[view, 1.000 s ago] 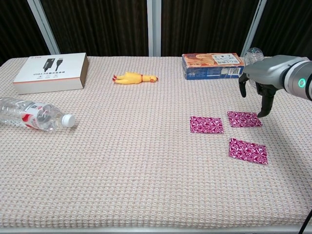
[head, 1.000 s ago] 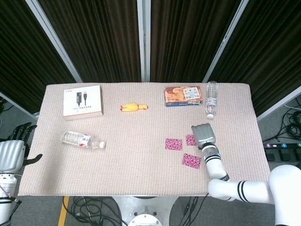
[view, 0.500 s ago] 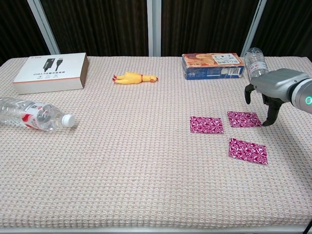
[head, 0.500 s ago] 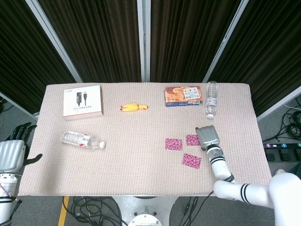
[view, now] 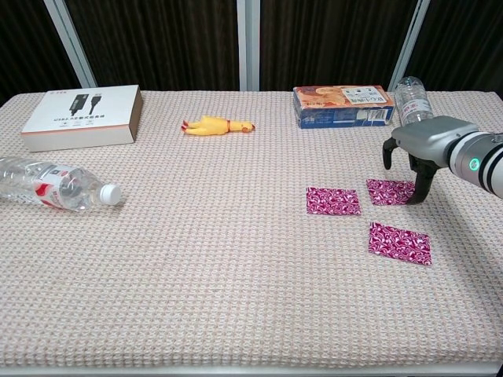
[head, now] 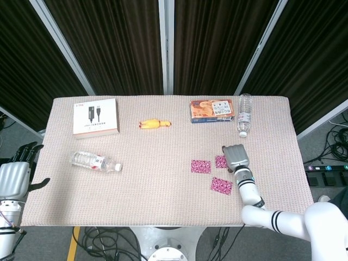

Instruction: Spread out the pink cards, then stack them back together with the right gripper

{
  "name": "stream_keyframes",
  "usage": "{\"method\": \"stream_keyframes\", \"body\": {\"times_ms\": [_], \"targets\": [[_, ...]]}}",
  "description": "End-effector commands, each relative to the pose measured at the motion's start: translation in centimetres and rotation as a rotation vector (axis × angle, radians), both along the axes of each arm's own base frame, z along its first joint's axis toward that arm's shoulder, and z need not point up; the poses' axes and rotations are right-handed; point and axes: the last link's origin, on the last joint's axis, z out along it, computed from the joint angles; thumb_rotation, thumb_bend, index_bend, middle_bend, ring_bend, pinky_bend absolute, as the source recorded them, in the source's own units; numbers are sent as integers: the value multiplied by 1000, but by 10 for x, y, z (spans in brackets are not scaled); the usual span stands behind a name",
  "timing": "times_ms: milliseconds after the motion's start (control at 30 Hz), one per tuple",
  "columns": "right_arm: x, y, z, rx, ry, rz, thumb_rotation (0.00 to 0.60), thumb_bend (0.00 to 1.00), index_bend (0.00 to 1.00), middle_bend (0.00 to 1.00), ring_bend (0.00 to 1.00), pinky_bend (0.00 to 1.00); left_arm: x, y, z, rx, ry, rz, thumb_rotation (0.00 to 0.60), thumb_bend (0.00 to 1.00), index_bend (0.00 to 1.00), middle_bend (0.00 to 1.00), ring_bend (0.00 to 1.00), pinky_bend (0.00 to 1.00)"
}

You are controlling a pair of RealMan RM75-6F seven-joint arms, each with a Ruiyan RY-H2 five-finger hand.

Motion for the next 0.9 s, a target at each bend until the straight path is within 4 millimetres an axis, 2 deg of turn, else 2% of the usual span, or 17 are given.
{"method": "stream_keyframes", "body": {"times_ms": [33,900], "targets": [[-1,0,-3,5,-3,-15,593,0,343,1000,1000,973,0,0,0,0,-1,0,600,57,225,226,158,381],[-5,-5,-12,12,0,-47,600,0,363,1000,1000,974,-1,0,0,-2,-2,6,600,58,225,226,158,381]]}}
